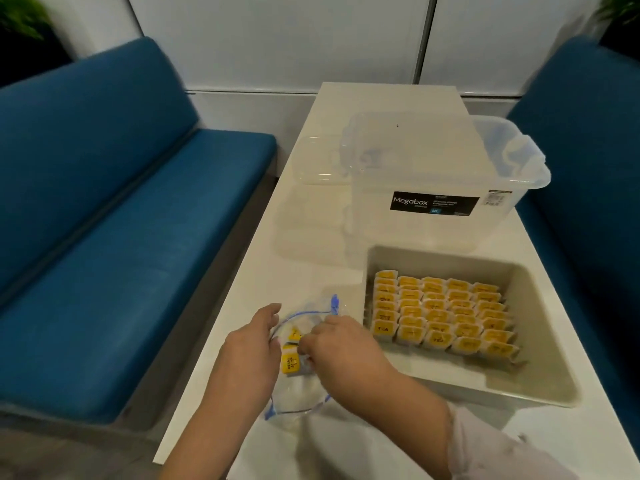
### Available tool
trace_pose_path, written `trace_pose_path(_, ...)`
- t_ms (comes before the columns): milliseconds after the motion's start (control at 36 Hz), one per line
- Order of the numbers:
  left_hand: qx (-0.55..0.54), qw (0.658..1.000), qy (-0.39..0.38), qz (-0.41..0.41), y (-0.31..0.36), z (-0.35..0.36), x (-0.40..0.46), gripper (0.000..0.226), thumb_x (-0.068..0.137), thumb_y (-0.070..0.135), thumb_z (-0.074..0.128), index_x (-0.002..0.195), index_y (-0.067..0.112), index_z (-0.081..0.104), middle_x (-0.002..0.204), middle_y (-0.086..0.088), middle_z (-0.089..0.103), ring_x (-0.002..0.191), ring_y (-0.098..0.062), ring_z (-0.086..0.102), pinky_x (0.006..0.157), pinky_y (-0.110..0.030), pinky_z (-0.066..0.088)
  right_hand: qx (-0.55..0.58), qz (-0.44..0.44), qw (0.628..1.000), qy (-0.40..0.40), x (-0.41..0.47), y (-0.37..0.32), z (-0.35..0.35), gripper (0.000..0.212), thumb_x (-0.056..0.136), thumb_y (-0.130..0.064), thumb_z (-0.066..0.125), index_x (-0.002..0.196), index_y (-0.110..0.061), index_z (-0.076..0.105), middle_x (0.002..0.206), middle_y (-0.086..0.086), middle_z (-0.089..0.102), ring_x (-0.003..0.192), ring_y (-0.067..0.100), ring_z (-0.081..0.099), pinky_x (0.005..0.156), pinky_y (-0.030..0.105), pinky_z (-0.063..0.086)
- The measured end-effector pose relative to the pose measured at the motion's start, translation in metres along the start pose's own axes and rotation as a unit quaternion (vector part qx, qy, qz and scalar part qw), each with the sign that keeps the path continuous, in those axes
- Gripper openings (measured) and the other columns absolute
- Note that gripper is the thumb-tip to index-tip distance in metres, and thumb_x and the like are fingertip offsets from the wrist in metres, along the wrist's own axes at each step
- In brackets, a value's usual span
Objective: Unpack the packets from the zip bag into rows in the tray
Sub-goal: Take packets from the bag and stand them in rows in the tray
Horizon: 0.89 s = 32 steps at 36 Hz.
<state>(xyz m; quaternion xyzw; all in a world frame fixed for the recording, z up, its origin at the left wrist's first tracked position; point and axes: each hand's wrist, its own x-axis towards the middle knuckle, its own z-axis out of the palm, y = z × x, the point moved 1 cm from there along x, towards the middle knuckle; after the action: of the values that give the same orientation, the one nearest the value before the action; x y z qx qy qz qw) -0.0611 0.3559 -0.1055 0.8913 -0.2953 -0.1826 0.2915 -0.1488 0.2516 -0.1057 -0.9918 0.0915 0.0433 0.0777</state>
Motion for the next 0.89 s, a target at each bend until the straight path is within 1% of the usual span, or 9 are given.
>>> trace_pose_path(56,0.002,1.0,0.003,0.004,-0.001,0.001,0.0,0.047,0.091,0.009,0.049,0.134,0.028,0.043,0.128,0.006,0.058,0.115,-0.013,0.057,0.094,-0.026,0.044,-0.031,-0.026,0.999,-0.023,0.008,-0.007,0.01,0.027,0.088,-0.004,0.05,0.113,-0.008,0.061,0.107,0.013,0.061,0.101,0.031,0.052,0.082,0.036,0.035)
trace_pose_path(111,0.005,1.0,0.002,0.005,-0.001,0.001,-0.001,0.047,0.092,0.01,0.049,0.134,0.029,0.042,0.128,0.007,0.058,0.115,-0.012,0.057,0.094,-0.026,0.044,-0.045,-0.032,0.998,-0.036,0.015,-0.012,0.021,0.026,0.089,-0.003,0.05,0.112,-0.005,0.059,0.108,0.015,0.058,0.102,0.032,0.051,0.083,0.037,0.036)
trace_pose_path(167,0.005,1.0,-0.001,0.006,-0.001,0.001,-0.001,0.046,0.092,0.011,0.048,0.134,0.029,0.042,0.129,0.007,0.058,0.115,-0.013,0.057,0.096,-0.027,0.044,-0.05,-0.024,0.997,-0.045,0.021,-0.016,0.029,0.023,0.09,-0.005,0.05,0.111,-0.005,0.06,0.108,0.015,0.057,0.101,0.031,0.052,0.08,0.038,0.037)
trace_pose_path(250,0.014,1.0,-0.003,0.008,-0.003,0.0,-0.003,0.045,0.093,0.013,0.047,0.135,0.029,0.041,0.129,0.006,0.058,0.115,-0.014,0.057,0.097,-0.028,0.044,-0.036,-0.003,0.998,-0.054,0.026,-0.018,0.035,0.02,0.091,-0.006,0.047,0.107,-0.003,0.059,0.108,0.017,0.055,0.099,0.032,0.052,0.073,0.036,0.031)
trace_pose_path(389,0.014,1.0,-0.003,0.011,-0.003,0.0,-0.003,0.045,0.093,0.012,0.048,0.134,0.029,0.042,0.129,0.005,0.059,0.115,-0.014,0.058,0.097,-0.026,0.043,-0.027,0.023,0.999,-0.041,0.032,-0.015,0.04,0.024,0.091,-0.008,0.047,0.114,-0.002,0.053,0.112,0.019,0.052,0.1,0.034,0.051,0.082,0.04,0.039)
trace_pose_path(583,0.004,1.0,-0.007,0.006,-0.003,0.0,-0.005,0.046,0.092,0.011,0.048,0.134,0.028,0.043,0.128,0.004,0.059,0.114,-0.015,0.057,0.098,-0.029,0.045,-0.022,0.014,0.999,-0.025,0.03,-0.013,0.042,0.028,0.092,-0.013,0.05,0.119,-0.005,0.051,0.117,0.017,0.051,0.106,0.032,0.049,0.088,0.041,0.038)
trace_pose_path(722,0.01,1.0,-0.01,0.004,-0.001,-0.001,-0.006,0.044,0.094,0.014,0.048,0.135,0.028,0.041,0.129,0.005,0.058,0.115,-0.015,0.057,0.099,-0.031,0.046,0.014,0.017,1.0,-0.017,0.03,-0.012,0.043,0.029,0.093,-0.013,0.048,0.122,-0.008,0.047,0.11,0.016,0.058,0.101,0.031,0.051,0.089,0.041,0.039)
trace_pose_path(806,0.008,1.0,-0.012,0.002,-0.001,-0.001,-0.006,0.046,0.093,0.013,0.049,0.136,0.028,0.041,0.13,0.005,0.057,0.115,-0.014,0.057,0.1,-0.03,0.045,0.035,0.016,0.999,-0.014,0.029,-0.01,0.043,0.026,0.095,-0.016,0.044,0.119,-0.01,0.055,0.107,0.014,0.058,0.1,0.03,0.051,0.091,0.041,0.04)
trace_pose_path(889,0.003,1.0,-0.013,-0.001,-0.001,-0.001,-0.006,0.047,0.092,0.011,0.049,0.135,0.028,0.042,0.13,0.006,0.057,0.115,-0.014,0.057,0.1,-0.031,0.045,0.053,0.013,0.998,-0.019,0.027,-0.01,0.039,0.023,0.095,-0.017,0.048,0.112,-0.011,0.062,0.104,0.012,0.057,0.097,0.028,0.051,0.088,0.038,0.04)
